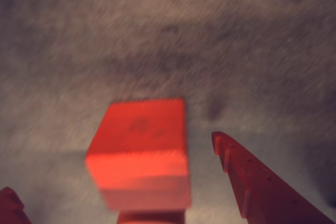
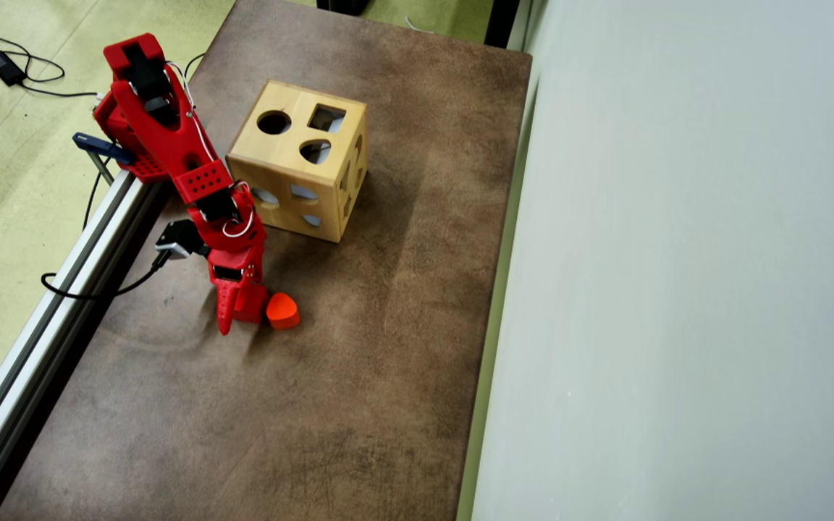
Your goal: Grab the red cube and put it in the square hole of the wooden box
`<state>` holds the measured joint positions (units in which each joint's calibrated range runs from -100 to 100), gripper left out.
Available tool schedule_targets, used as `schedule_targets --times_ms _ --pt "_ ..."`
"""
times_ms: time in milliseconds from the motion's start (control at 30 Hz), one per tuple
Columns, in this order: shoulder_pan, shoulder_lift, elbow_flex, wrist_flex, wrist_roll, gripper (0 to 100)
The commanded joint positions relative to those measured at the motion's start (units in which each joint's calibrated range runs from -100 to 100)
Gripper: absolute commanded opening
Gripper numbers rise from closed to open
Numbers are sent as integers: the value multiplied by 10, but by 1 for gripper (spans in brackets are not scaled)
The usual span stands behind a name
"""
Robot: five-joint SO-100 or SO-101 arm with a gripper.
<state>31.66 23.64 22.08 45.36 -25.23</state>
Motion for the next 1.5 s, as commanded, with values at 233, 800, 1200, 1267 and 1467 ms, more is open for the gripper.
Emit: schedule_targets --times_ms 233,800,1200,1267,1467 --pt "-7 15 -21 2 -1 52" --pt "-8 -3 -22 -3 -2 37" --pt "-8 -81 -20 6 -1 2" --pt "-8 -94 -14 7 -1 1" --pt "-8 -101 -11 9 6 1"
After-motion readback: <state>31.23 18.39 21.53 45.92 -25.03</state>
